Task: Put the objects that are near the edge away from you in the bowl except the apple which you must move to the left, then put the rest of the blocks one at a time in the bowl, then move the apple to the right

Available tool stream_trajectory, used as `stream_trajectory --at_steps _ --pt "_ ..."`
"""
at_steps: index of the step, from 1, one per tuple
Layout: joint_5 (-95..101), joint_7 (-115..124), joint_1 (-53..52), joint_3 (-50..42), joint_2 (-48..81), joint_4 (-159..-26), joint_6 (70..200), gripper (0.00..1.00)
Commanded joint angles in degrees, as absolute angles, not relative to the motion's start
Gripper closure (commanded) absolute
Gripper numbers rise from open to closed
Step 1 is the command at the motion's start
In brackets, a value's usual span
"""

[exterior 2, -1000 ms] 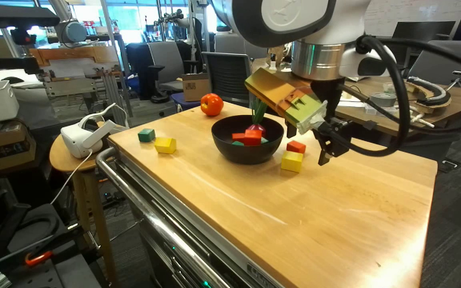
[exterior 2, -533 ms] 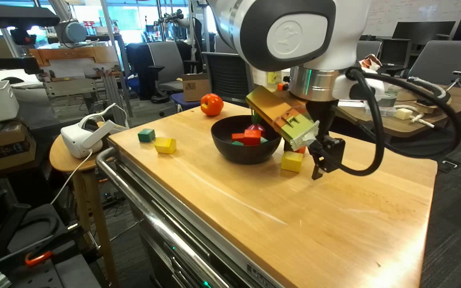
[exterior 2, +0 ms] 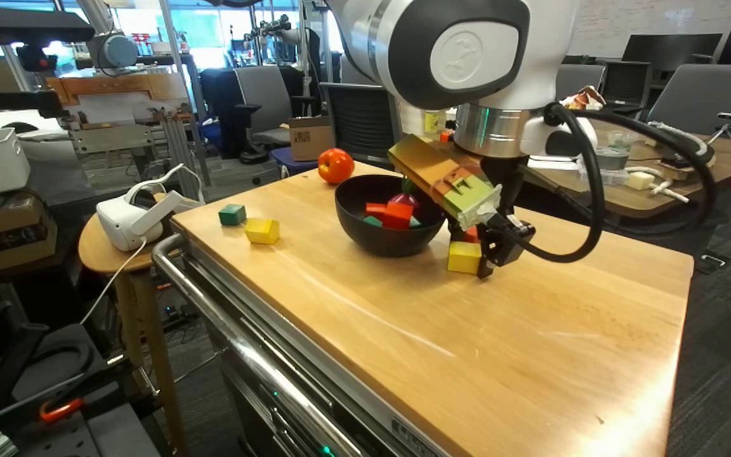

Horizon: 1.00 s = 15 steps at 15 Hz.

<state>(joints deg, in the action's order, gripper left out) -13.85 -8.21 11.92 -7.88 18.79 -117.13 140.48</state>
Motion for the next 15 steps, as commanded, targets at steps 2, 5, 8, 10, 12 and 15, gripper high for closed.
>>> stream_trajectory --at_steps 2,5,8,10,12,15 --pt "-9.79 -4.77 11.72 -8.45 19.32 -115.17 136.13 0.77" --pt "-7.53 -3.01 11.55 -8.91 18.78 -114.80 134.92 0.82" --pt "-5.57 -2.36 11.51 -9.32 17.10 -114.64 135.06 0.83" --pt "-4.78 -2.91 11.53 -9.30 14.85 -114.70 135.01 0.83" --pt "-5.73 -3.52 11.52 -8.64 12.14 -115.14 134.73 0.83" --pt "-8.33 -4.45 10.54 -6.85 7.15 -117.07 136.66 0.83"
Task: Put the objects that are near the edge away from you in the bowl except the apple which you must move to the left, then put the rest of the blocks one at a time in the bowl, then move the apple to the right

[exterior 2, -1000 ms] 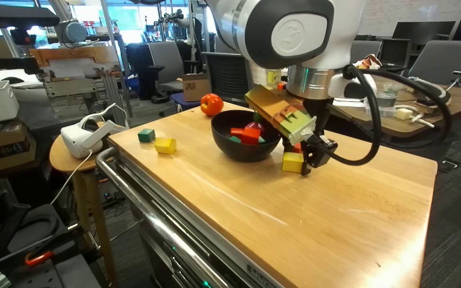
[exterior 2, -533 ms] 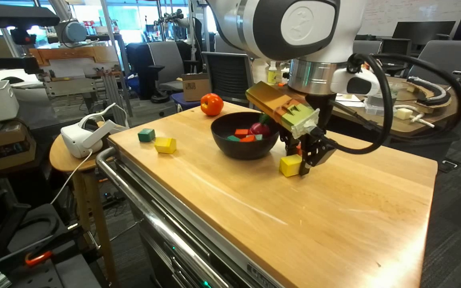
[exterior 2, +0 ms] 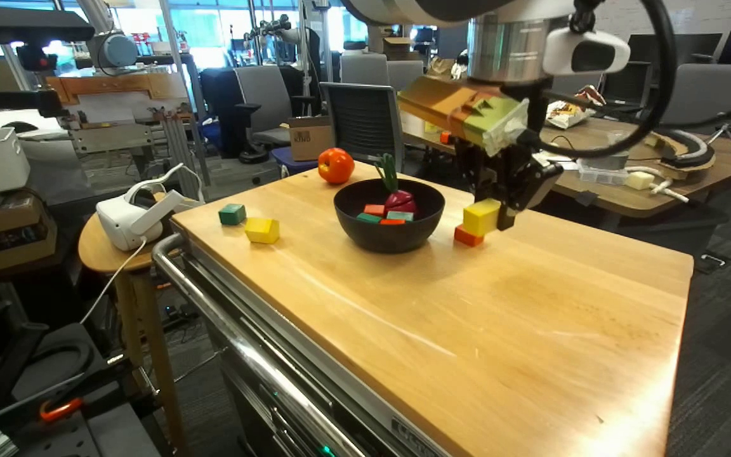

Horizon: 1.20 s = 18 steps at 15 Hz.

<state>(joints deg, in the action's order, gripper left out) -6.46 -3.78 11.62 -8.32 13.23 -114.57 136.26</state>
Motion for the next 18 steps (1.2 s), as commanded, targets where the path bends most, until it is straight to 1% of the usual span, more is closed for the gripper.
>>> stream_trajectory --at_steps 1,5,10,11,12,13,16,17,18 --pt "-8.79 -4.80 9.91 -6.12 5.90 -117.43 136.67 0.83" --pt "-7.78 -4.20 6.81 -3.83 3.90 -118.81 135.10 0.83" --pt "-5.82 -4.16 4.37 -2.80 4.39 -120.85 128.90 0.83" --pt "-5.92 -5.04 4.10 -2.61 3.81 -121.84 129.30 0.51" --pt "-5.13 -5.47 3.79 -2.52 3.10 -122.87 130.45 0.33" --pt "-4.05 -7.11 3.58 -2.39 1.77 -124.09 131.92 0.27" --pt "-1.55 -12.19 3.39 -2.41 -2.72 -126.59 132.56 0.03" --pt "-1.21 -14.64 3.49 -2.56 -5.25 -128.02 131.92 0.00" --pt "-0.22 -17.21 3.62 -2.86 -7.67 -129.74 132.58 0.00"
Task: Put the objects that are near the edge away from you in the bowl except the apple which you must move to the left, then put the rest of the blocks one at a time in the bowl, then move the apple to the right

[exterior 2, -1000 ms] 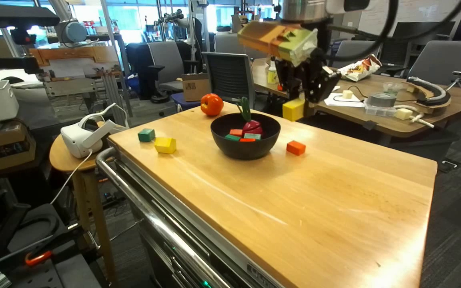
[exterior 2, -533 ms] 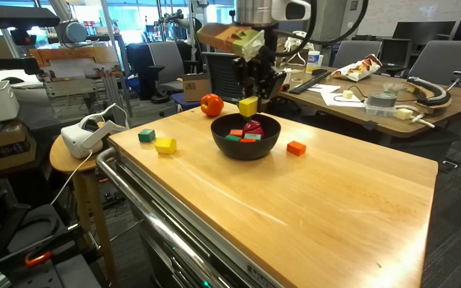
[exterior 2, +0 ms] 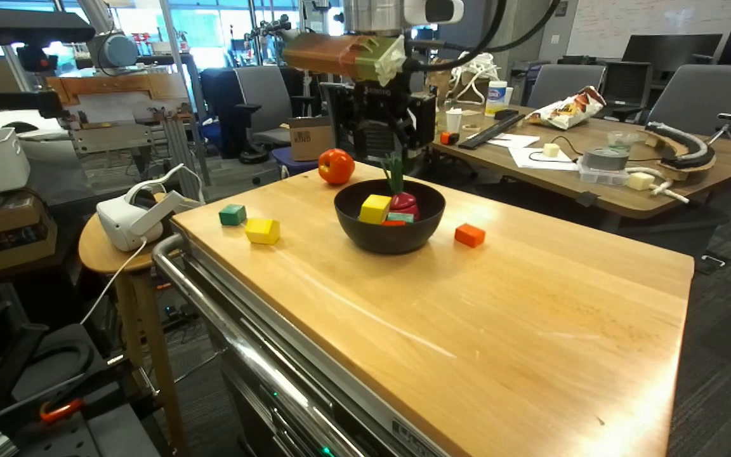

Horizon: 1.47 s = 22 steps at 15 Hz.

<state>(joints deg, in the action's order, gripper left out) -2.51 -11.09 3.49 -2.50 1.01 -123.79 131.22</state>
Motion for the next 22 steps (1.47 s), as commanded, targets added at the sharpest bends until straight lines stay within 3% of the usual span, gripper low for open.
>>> stream_trajectory --at_steps 1,2,9,22 --pt "2.04 -18.55 4.07 -3.53 -10.12 -131.66 133.55 0.00" --pt "-0.56 -15.04 3.31 -3.11 -3.11 -125.98 131.25 0.00" --pt "-2.85 -22.27 1.27 -3.61 -10.77 -134.17 130.22 0.00" --pt "-8.35 -19.22 -9.01 4.29 -14.27 -149.45 137.94 0.00"
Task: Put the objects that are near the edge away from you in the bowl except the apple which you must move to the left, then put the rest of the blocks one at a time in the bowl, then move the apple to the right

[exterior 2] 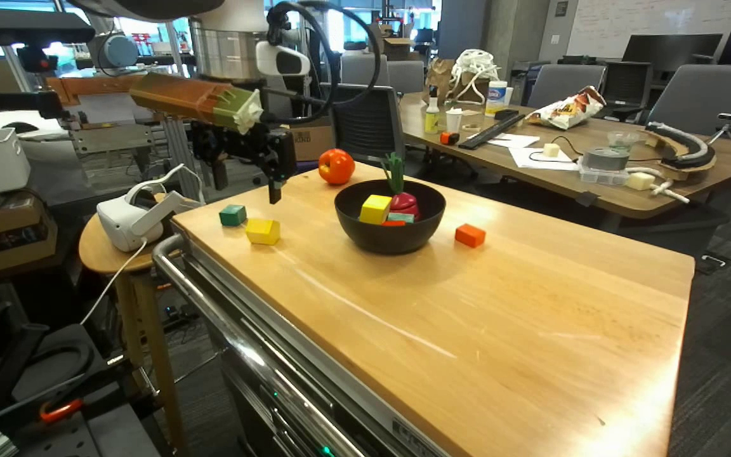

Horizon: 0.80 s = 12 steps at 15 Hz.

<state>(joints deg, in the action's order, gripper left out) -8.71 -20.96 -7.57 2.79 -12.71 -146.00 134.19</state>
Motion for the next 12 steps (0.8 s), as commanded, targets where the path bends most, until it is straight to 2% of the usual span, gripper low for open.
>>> stream_trajectory --at_steps 1,12 --pt "-8.17 -18.85 -9.50 4.90 -13.76 -150.04 138.82 0.00" --pt "8.11 -9.83 -8.60 8.73 -12.67 -155.60 152.48 0.00"
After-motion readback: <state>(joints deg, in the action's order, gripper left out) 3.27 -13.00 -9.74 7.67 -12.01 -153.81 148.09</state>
